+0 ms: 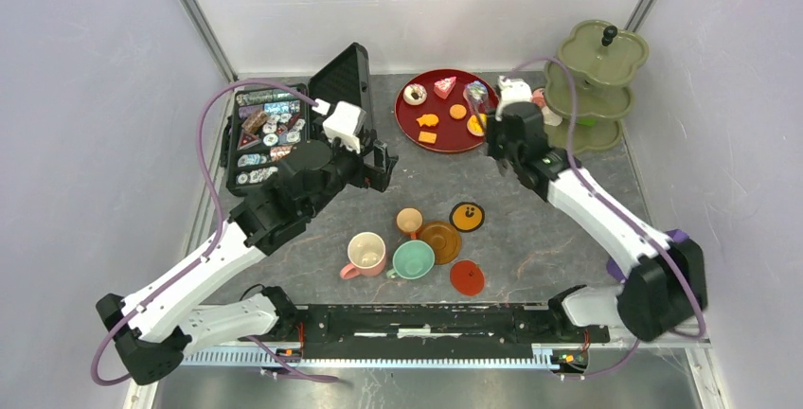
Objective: Serve the afternoon tea
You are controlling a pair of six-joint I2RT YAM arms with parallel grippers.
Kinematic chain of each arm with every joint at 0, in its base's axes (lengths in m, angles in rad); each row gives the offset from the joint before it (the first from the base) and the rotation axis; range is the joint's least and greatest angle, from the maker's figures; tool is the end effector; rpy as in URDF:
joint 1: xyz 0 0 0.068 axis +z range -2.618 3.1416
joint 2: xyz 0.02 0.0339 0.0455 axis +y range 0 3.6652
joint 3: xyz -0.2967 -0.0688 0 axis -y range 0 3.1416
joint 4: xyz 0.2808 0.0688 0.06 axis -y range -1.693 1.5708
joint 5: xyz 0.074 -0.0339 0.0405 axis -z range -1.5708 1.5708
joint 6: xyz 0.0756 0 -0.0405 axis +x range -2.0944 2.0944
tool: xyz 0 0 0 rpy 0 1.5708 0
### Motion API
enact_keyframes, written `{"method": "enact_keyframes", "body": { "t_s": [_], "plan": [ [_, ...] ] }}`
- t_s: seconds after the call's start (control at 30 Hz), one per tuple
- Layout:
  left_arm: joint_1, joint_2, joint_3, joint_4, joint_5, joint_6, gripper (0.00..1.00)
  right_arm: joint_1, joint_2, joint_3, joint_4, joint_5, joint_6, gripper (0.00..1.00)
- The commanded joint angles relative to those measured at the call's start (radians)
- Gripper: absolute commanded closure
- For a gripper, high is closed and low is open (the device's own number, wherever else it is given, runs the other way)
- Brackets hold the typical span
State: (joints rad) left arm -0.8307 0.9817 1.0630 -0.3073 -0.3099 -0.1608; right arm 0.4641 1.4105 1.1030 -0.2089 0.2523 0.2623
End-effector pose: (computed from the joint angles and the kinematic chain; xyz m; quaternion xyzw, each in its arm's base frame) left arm 0.2007 -0.1856 0.4101 0.1633 0.7616 -0.1865 0.5987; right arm 0.3540 0.1561 0.3059 -0.0234 0.8594 0.0757 0.5052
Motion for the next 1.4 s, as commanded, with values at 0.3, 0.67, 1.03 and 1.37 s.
{"method": "enact_keyframes", "body": {
  "t_s": [0.3, 0.67, 1.03, 1.37],
  "plan": [
    [0.004, -0.092, 0.023, 0.005, 0.055, -0.070, 0.00, -0.332, -0.377, -0.369, -0.149, -0.088, 0.001, 0.77],
    [0.004, -0.092, 0.019, 0.010, 0.070, -0.080, 0.00, -0.592, -0.362, -0.348, -0.148, -0.059, 0.022, 0.77],
    [0.004, -0.070, 0.020, 0.005, 0.061, -0.075, 0.00, -0.755, -0.253, -0.279, -0.014, -0.138, 0.041, 0.77],
    [0.004, -0.046, 0.022, -0.001, 0.055, -0.069, 0.00, -0.803, -0.148, -0.248, 0.098, -0.191, 0.114, 0.77]
  ]
}}
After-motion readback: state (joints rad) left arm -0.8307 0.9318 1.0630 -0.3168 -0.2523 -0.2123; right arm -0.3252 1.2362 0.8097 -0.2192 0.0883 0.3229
